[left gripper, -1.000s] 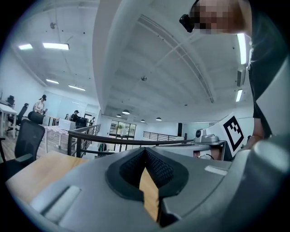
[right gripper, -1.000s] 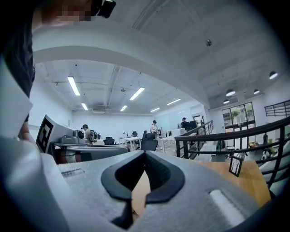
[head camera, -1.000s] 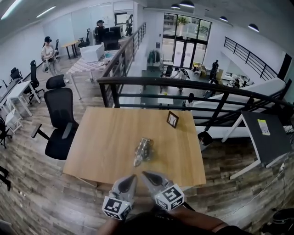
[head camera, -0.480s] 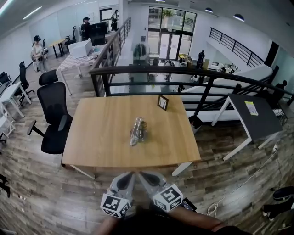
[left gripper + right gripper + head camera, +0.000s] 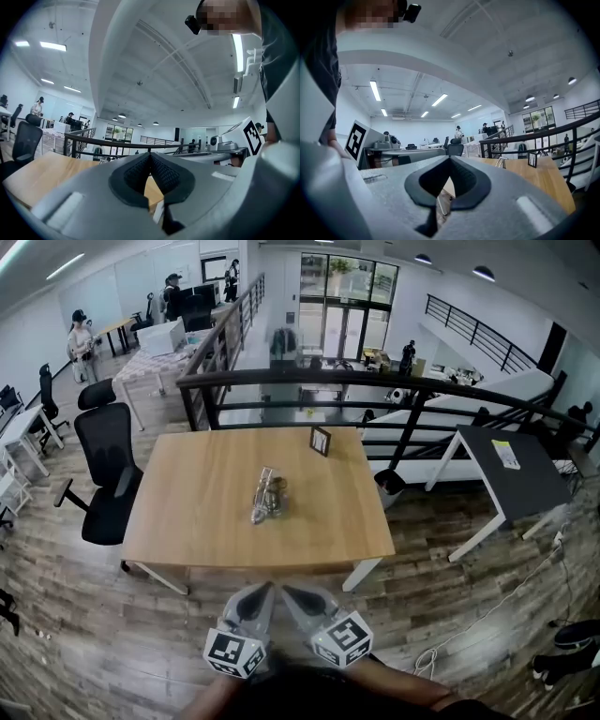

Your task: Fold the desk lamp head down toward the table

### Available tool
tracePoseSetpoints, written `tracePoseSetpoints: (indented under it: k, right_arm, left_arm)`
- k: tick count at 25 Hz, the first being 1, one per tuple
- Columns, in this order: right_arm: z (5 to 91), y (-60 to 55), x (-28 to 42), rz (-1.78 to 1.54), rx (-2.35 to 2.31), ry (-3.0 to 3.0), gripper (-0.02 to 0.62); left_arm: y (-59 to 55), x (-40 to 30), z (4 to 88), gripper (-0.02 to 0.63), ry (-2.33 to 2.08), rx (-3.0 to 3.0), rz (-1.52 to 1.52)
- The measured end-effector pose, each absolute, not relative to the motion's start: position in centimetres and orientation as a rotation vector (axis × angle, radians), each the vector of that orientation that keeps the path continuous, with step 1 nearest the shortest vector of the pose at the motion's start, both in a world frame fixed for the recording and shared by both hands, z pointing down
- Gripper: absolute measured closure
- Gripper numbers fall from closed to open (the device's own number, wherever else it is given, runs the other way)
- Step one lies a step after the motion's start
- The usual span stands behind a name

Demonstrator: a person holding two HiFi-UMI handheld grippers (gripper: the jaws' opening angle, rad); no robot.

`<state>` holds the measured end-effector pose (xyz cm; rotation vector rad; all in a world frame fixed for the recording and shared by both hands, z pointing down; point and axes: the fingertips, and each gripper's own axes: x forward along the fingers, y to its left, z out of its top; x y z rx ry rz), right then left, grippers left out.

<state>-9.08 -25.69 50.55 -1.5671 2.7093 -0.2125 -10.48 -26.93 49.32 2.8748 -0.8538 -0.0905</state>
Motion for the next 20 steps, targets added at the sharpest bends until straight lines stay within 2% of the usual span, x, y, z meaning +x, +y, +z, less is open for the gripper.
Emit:
tracePoseSetpoints:
  k: [20]
  right_arm:
    - [51.6, -15.7, -2.0, -0.238, -1.578, 2.733, 0.594]
  left_arm:
    - [-16.8, -3.8, 50.5, 0.604, -0.882, 2.840, -0.111]
